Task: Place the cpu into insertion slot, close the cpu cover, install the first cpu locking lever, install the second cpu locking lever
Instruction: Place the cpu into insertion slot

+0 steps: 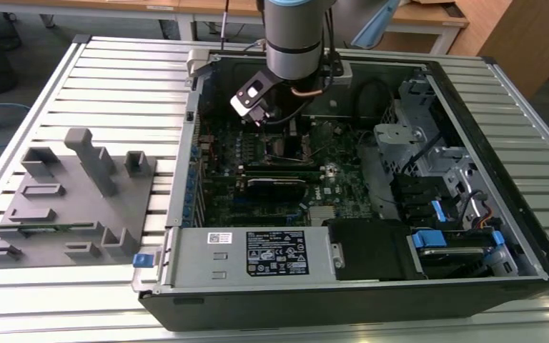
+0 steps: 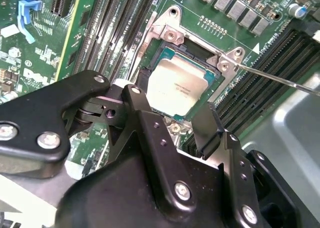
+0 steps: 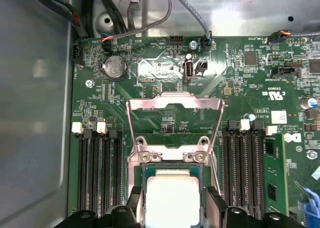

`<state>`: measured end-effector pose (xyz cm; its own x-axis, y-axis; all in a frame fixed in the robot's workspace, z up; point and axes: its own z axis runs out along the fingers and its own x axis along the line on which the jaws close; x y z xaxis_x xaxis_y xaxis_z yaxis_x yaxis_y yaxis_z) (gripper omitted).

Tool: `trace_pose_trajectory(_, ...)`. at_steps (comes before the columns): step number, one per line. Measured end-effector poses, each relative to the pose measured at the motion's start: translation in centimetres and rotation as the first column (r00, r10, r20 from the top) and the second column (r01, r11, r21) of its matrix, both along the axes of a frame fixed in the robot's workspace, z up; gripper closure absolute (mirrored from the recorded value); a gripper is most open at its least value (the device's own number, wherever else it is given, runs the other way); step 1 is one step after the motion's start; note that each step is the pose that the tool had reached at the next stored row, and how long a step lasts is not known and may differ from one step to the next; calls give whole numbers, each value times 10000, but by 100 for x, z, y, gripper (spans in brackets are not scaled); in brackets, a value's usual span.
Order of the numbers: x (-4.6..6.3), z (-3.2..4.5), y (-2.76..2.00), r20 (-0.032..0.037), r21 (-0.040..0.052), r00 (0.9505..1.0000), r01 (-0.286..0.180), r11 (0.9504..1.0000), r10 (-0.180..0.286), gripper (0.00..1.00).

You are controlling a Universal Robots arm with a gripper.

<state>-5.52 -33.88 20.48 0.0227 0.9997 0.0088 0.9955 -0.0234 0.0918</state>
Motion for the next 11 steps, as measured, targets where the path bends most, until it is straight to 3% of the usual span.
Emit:
trace_pose_trajectory(3,0,34,0,-1,-1,10000,0,10000,0,39)
trace_pose_trajectory(11,0,40,0,0,0,10000,0,10000,0,39)
